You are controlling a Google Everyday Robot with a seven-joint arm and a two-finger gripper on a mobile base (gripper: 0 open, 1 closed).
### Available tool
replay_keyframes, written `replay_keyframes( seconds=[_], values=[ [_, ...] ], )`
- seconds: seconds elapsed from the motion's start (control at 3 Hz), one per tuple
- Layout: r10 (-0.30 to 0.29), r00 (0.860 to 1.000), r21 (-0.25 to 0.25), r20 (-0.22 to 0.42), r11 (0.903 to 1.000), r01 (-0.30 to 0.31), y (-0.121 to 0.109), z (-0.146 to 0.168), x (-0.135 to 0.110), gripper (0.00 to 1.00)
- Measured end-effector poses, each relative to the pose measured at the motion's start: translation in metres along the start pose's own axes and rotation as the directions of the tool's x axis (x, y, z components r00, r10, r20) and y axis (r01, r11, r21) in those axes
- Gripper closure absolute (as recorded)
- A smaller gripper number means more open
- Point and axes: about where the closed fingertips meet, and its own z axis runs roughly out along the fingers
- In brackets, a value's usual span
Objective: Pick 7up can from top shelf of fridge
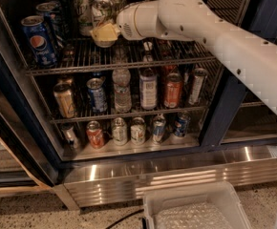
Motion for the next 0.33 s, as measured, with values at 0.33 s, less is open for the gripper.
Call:
replay_keyframes(
  seconds=[0.33],
  values=[
    [0.000, 1.000, 0.000, 0.000, 1.0000, 0.000, 0.0000, 0.0000, 0.0000, 1.00]
  ],
)
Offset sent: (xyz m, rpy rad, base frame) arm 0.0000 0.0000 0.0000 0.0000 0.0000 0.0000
